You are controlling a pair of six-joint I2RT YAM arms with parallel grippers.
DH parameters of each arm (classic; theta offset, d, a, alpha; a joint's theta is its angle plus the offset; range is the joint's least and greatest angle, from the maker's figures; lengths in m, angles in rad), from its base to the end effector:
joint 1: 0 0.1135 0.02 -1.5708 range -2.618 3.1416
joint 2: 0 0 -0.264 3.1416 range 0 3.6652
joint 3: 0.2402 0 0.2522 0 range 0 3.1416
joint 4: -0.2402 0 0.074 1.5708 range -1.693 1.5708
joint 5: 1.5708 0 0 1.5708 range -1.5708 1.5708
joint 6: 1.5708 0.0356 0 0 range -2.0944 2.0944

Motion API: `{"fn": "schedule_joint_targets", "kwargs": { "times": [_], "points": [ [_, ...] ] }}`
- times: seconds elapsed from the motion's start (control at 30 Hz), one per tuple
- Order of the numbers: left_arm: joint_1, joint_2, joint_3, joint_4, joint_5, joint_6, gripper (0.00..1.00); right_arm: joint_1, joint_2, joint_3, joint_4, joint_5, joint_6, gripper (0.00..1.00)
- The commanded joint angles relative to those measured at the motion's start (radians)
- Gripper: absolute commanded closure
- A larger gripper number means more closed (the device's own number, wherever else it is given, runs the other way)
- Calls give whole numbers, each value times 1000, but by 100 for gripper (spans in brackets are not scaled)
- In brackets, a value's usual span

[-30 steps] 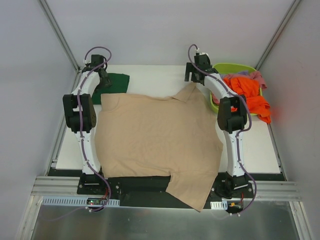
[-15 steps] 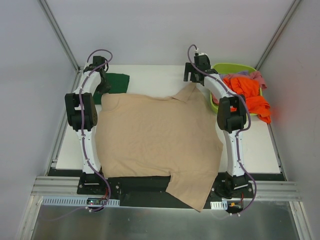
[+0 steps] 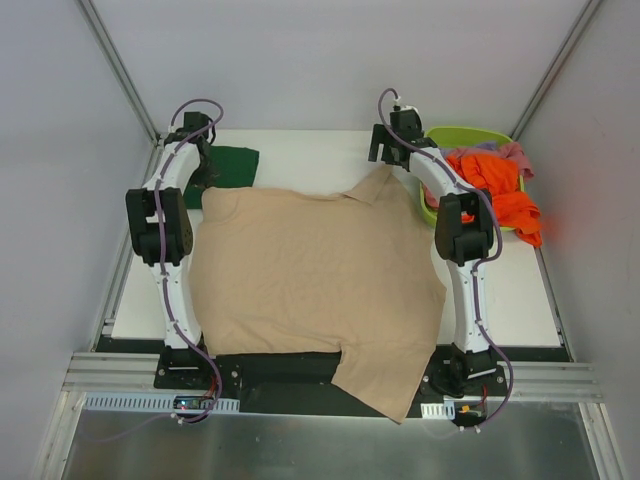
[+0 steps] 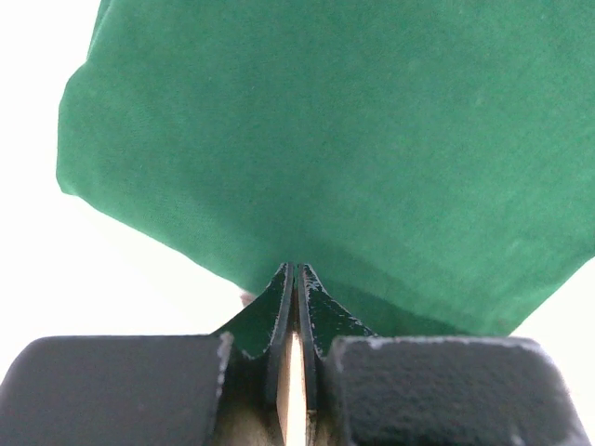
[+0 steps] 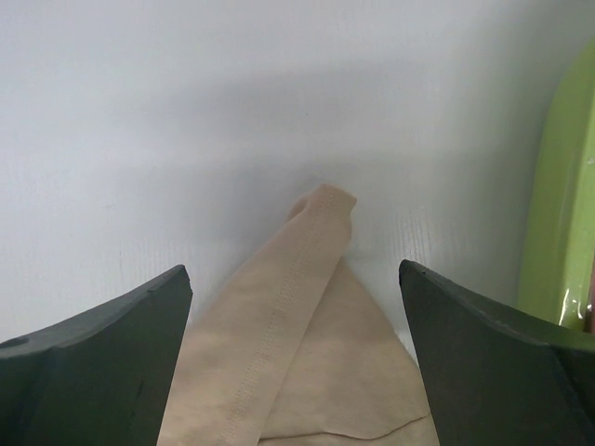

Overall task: Fold and stack the t-shirts
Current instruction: Grap the side of the flattened tshirt furthest away from the robot with both arms

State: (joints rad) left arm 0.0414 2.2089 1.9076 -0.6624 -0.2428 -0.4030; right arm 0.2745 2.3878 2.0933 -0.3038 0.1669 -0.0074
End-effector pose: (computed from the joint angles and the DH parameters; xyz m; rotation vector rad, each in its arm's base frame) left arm 0.4901 0.0289 0.2210 -0.6438 2.4163 0.1591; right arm 0.5353 0.1446 0.2190 -0.2087 2.1497 -0.0270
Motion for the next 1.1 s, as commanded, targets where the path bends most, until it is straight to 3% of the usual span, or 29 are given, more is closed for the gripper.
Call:
{"fn": "schedule_joint_targets", "kwargs": {
  "times": [0.0,0.33,0.5,0.6,0.73,0.93,1.07],
  "points": [
    [5,-123,-31,-32,-35,-10,100,-1,13,28,-34,13,92,4],
    [-15,-235,-123,-29,-39,-33,100,-4,171,230,-29,11,248,1],
    [-20,-255,-145,-28,-41,-37,100,-15,169,212,-12,2,294,3],
    [-20,-256,-147,-28,-41,-39,100,-23,146,143,37,-41,310,11],
    [-21,-259,-147,-29,-56,-22,100,-26,142,131,66,-75,297,32],
    [-21,-272,-157,-28,-56,-19,100,-26,108,129,49,-60,279,53],
    [-23,-278,-165,-26,-55,-20,100,-18,27,44,54,-6,268,68]
  ]
}}
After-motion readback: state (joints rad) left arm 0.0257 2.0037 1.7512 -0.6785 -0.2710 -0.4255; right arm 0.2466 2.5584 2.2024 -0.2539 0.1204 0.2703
